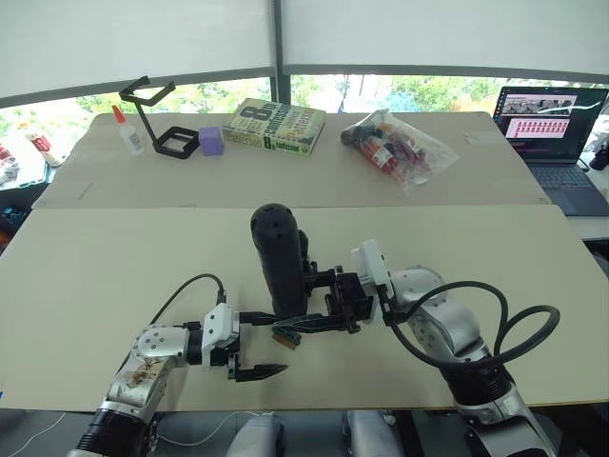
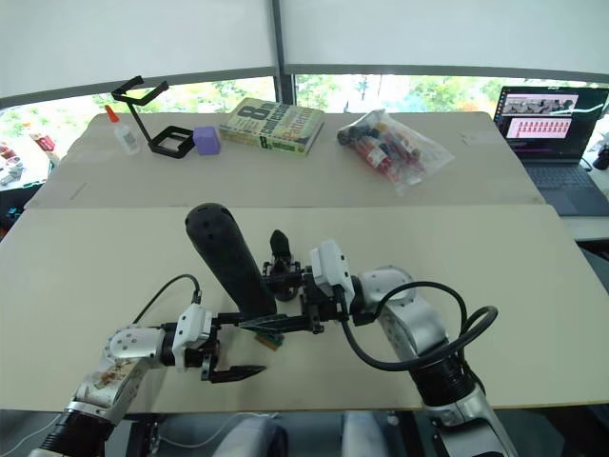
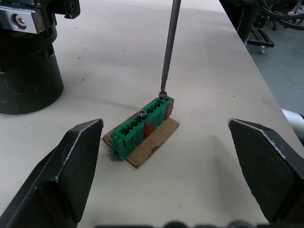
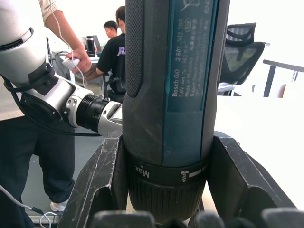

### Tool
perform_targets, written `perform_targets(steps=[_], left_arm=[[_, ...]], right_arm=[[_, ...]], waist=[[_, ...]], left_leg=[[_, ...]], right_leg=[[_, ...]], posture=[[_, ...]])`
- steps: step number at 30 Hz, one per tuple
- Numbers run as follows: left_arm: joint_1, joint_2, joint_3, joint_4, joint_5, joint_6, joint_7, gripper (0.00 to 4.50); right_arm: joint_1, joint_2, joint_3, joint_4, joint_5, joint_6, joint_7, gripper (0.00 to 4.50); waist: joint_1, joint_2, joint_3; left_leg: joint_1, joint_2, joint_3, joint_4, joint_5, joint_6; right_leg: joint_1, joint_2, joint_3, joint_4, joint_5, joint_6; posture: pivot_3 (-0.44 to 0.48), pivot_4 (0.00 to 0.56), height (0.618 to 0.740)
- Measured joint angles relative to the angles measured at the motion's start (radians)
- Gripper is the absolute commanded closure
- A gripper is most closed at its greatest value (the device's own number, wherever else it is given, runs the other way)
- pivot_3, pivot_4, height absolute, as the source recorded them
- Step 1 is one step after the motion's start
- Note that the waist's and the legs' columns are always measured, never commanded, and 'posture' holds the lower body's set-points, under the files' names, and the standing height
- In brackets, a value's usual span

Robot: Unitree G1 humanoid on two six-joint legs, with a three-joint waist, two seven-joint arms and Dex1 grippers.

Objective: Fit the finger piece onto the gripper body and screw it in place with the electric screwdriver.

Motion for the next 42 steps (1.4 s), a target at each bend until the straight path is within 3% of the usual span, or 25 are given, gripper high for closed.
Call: perform_targets(steps=[42], left_arm=[[0.002, 0.0, 0.0, -0.002, -0.002, 0.0, 0.001, 0.0]], right_arm=[[-0.001, -0.002, 0.001, 0.005, -0.052, -0.003, 0.003, 2.58]], waist=[[0.0, 0.0, 0.0]], left_leg=[[0.0, 0.0, 0.0, 0.0, 0.0, 0.0]], right_leg=[[0.0, 0.0, 0.0, 0.0, 0.0, 0.0]], posture=[[0.0, 0.15, 0.74]])
